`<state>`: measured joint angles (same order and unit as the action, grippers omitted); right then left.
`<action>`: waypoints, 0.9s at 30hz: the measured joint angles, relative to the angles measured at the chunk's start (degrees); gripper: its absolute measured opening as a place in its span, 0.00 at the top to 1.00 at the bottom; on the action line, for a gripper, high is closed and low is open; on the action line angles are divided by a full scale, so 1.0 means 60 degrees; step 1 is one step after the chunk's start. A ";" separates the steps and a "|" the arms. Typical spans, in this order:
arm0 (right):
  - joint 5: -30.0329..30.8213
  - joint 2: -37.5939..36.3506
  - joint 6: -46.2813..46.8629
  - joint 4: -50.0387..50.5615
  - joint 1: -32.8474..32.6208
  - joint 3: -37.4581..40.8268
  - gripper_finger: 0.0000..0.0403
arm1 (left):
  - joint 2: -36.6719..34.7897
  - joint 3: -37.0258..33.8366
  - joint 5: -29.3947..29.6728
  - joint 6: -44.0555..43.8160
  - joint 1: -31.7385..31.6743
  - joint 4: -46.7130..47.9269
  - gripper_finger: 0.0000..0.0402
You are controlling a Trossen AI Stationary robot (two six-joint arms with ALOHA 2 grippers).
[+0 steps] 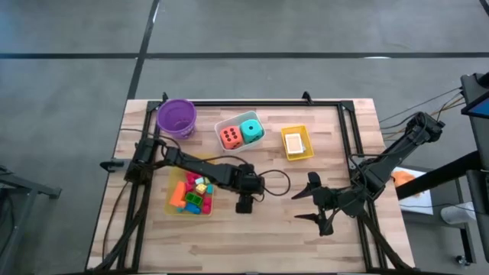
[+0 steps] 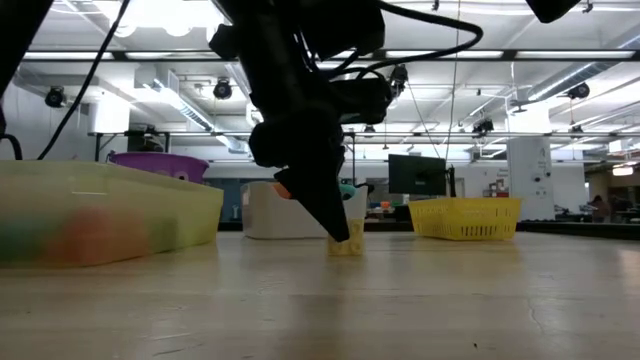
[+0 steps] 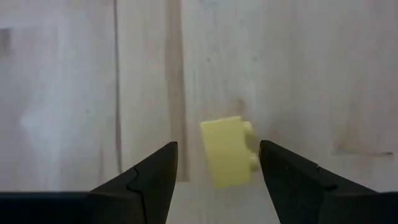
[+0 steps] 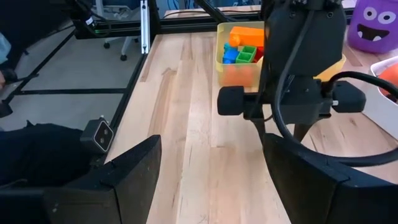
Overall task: Pick & Place Toys
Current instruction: Put the light yellow game piece into the light yellow bin
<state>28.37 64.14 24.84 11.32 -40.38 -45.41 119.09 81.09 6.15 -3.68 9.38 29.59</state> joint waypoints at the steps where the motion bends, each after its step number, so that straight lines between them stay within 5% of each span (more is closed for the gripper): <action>1: -0.0002 0.0000 0.0000 -0.0002 0.0000 0.0000 0.31 | -0.0006 -0.0040 -0.0010 -0.0056 0.0001 -0.0026 0.43; 27: -0.0015 0.0000 0.0033 -0.0005 0.0000 -0.0004 0.31 | -0.0015 -0.0583 -0.0423 -0.0616 0.0001 -0.1044 0.76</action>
<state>28.28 64.14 25.04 11.29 -40.38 -45.43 119.00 77.59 3.62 -7.38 9.39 23.33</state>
